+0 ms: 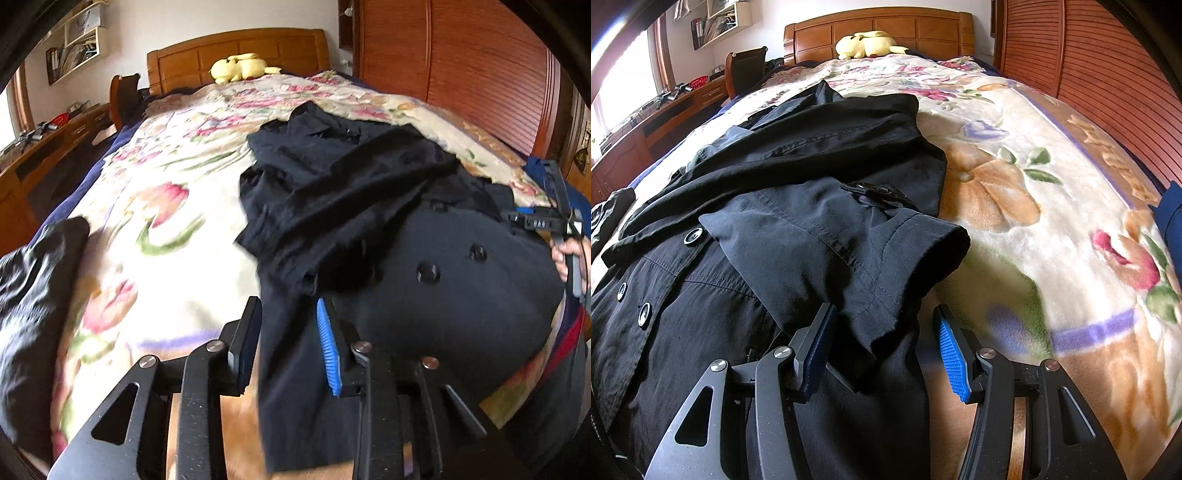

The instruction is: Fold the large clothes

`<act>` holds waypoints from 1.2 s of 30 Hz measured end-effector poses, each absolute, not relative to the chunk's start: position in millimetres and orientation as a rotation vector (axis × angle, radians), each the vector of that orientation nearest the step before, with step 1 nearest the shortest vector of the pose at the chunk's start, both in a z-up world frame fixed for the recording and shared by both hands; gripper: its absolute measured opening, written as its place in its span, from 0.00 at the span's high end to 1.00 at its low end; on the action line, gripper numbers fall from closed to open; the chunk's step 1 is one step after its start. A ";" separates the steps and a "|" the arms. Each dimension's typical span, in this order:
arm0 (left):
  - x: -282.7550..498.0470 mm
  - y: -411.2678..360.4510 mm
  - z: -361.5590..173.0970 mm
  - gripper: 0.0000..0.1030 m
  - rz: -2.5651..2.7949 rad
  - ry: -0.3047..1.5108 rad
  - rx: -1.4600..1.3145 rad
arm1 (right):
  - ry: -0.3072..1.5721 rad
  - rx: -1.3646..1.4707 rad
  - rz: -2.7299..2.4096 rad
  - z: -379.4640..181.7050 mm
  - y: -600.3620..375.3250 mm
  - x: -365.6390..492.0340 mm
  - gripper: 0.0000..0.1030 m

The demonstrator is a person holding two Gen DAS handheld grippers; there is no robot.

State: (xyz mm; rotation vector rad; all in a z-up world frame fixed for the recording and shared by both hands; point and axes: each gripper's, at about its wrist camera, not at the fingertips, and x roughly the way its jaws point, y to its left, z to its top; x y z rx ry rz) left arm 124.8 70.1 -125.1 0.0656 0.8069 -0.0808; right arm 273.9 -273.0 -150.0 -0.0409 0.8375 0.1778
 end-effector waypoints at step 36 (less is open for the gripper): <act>98.5 90.0 -168.1 0.68 -0.061 0.897 0.011 | 0.895 -0.123 0.232 -122.5 -277.8 221.7 0.43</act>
